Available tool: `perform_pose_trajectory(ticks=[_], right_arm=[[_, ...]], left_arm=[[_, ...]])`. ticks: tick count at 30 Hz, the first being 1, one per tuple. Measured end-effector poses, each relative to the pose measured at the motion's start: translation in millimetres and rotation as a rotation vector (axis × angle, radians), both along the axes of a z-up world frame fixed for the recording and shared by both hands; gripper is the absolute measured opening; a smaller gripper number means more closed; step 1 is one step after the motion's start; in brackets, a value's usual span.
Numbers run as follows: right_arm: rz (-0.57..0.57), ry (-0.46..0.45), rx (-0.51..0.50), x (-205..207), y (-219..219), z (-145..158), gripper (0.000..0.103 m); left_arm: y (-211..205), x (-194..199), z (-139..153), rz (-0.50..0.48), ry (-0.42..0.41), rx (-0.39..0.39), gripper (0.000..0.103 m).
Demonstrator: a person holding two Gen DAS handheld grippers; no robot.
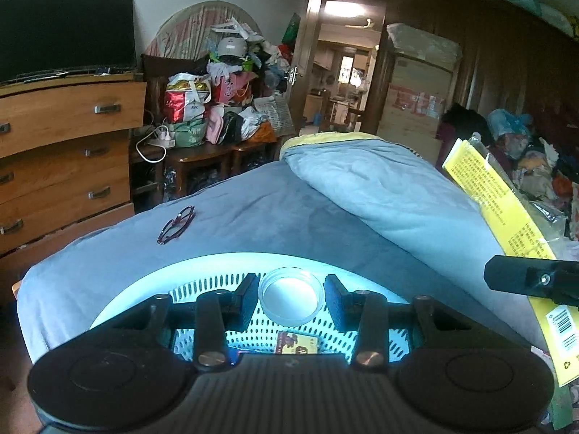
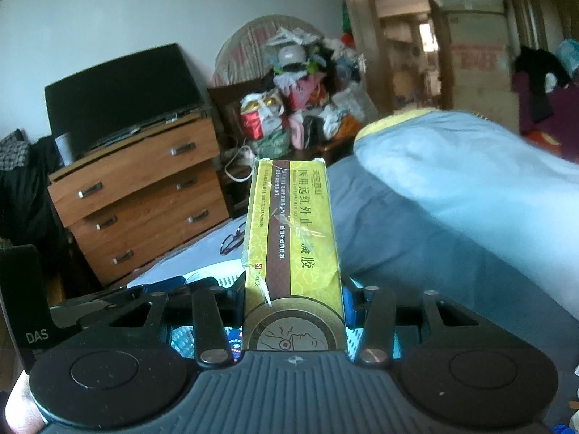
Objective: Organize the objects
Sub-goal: 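Carry the yellow box and clear cap over the teal basket, then open both tools, dropping the box and cap into the basket, then move both tools back over the pile on the bed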
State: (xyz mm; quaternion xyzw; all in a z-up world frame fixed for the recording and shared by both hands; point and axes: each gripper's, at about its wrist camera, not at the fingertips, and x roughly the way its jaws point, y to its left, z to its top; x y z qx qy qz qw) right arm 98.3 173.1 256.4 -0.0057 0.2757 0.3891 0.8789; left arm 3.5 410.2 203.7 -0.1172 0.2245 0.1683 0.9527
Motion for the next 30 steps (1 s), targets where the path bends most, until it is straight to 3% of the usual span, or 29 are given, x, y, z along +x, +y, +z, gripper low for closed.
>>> perform_pose_trajectory(ticks=[13, 15, 16, 17, 26, 28, 30], right_arm=[[0.009, 0.012, -0.033, -2, 25, -18, 0.048], [0.006, 0.008, -0.041, -2, 26, -20, 0.056], [-0.005, -0.005, -0.041, -4, 25, -21, 0.073], [-0.009, -0.016, -0.040, -4, 22, -21, 0.078], [-0.032, -0.022, 0.026, -4, -9, -20, 0.080], [-0.069, -0.043, 0.054, -9, -31, -20, 0.087], [-0.130, -0.091, 0.081, -22, -62, -23, 0.093]], left_arm=[[10, 18, -17, 0.021, 0.021, -0.003, 0.046], [9, 21, -19, 0.028, 0.024, 0.004, 0.065], [9, 22, -19, 0.031, 0.020, 0.008, 0.069], [8, 22, -19, 0.038, 0.015, 0.015, 0.073], [-12, 30, -10, 0.015, -0.008, 0.035, 0.092], [-26, 28, -3, -0.002, -0.029, 0.045, 0.100], [-47, 27, 5, -0.036, -0.049, 0.055, 0.103]])
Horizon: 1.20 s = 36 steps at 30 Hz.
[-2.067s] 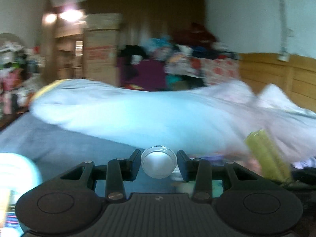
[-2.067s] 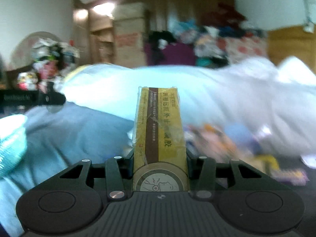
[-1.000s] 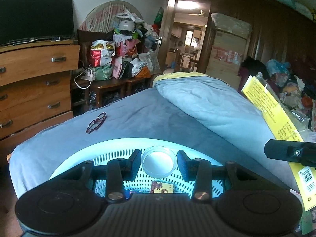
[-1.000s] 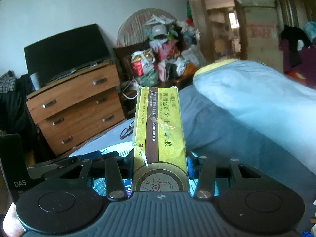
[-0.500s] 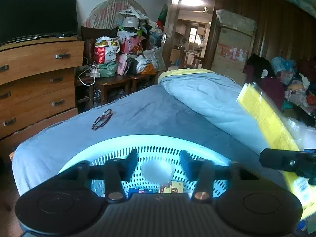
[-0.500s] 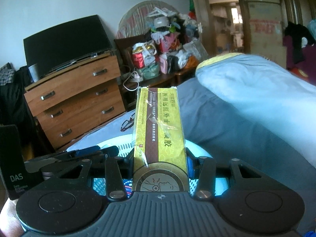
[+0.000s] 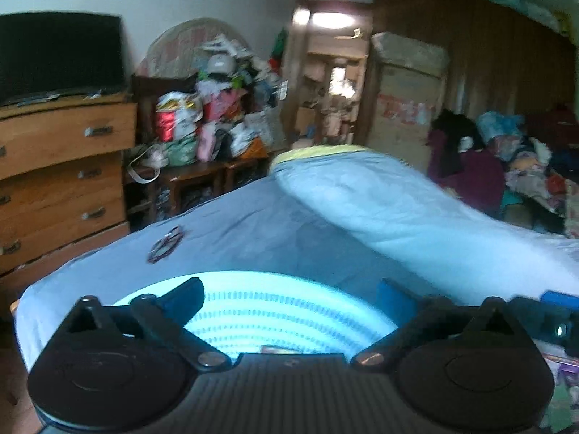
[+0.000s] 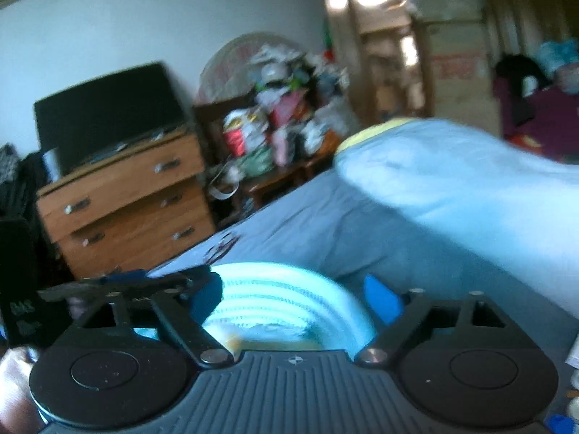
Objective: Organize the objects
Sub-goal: 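Move both tools back over the pile on the bed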
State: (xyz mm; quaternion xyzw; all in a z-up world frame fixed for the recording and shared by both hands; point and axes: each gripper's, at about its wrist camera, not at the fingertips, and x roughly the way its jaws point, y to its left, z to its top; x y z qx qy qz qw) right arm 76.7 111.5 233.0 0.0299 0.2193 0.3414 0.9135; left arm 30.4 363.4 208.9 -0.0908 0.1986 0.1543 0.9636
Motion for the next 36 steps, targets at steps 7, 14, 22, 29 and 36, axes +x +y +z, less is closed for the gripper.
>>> perform_pose_trajectory(ticks=[7, 14, 22, 29, 36], right_arm=[[-0.268, -0.150, -0.109, -49, -127, -45, 0.103], [-0.467, 0.076, -0.251, -73, -242, -151, 0.103], [-0.502, 0.209, -0.292, -62, -274, -225, 0.103], [-0.501, 0.186, -0.244, -56, -286, -247, 0.103], [-0.503, 0.180, -0.231, -56, -292, -244, 0.103]], left_arm=[[-134, -10, 2, -0.270, -0.012, 0.029, 0.103], [-259, -1, -82, -0.503, 0.194, -0.001, 0.103], [-302, 56, -209, -0.375, 0.481, 0.075, 0.101], [-319, 66, -223, -0.325, 0.440, 0.090, 0.103], [-326, 64, -226, -0.303, 0.402, 0.063, 0.103]])
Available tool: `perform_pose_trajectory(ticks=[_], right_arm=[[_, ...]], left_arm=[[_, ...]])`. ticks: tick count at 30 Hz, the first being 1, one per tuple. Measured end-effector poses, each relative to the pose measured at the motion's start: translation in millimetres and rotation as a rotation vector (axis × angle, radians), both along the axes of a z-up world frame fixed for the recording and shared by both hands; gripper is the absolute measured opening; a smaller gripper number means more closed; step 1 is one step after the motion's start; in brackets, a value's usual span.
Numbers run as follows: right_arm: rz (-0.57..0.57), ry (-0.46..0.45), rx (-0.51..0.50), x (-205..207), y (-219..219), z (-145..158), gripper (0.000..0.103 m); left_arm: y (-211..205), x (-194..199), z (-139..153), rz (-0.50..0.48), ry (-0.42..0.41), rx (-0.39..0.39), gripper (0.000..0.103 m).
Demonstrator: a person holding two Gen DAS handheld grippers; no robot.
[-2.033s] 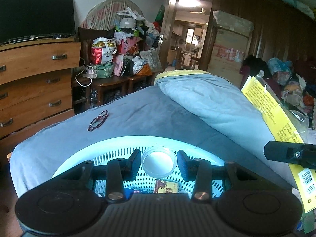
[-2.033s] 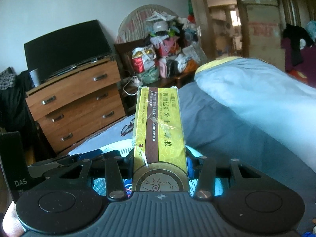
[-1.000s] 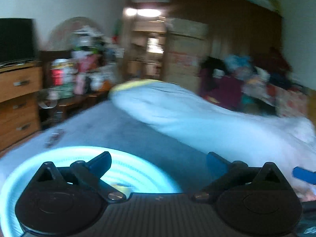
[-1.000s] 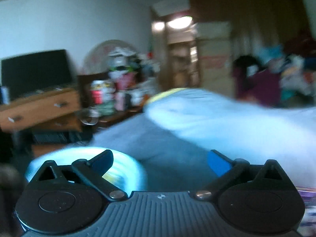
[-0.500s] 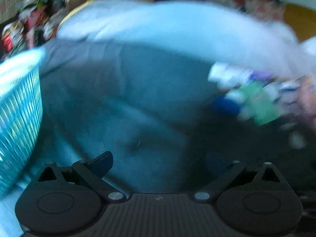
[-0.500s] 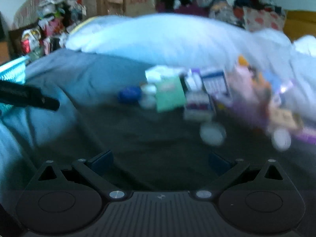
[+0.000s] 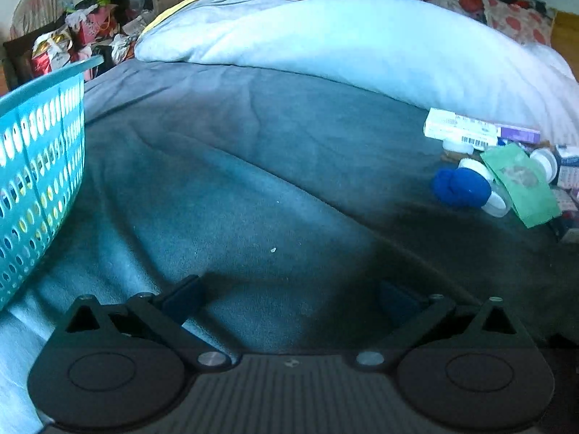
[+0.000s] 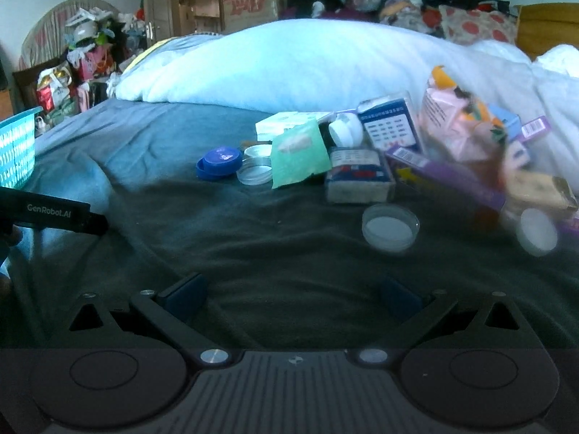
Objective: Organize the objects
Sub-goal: 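Move both tools back over the pile on the bed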
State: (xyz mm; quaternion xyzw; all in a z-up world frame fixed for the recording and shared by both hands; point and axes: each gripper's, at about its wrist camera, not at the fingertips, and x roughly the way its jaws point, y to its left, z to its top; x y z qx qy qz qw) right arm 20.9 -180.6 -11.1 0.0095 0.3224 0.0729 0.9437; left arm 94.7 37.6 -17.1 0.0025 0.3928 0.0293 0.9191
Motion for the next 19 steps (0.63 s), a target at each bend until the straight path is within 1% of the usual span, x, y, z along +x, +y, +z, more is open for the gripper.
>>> perform_pose_trajectory(ticks=[3, 5, 9, 10, 19], right_arm=[[-0.001, 0.001, 0.007, 3, -1, -1, 0.103], [-0.002, 0.001, 0.010, 3, -1, -1, 0.103], [-0.003, 0.000, 0.013, 2, -1, -1, 0.103], [-0.003, 0.000, 0.013, 2, -1, -1, 0.103], [-0.004, -0.001, 0.015, 2, 0, -2, 0.103]], left_arm=[[5, 1, 2, -0.005, -0.013, -0.002, 0.103], [8, -6, 3, -0.004, -0.014, -0.001, 0.103], [12, 2, 2, -0.004, -0.013, 0.001, 0.103], [23, -2, 3, -0.002, -0.013, -0.003, 0.103], [24, 0, 5, 0.003, -0.007, -0.009, 0.103]])
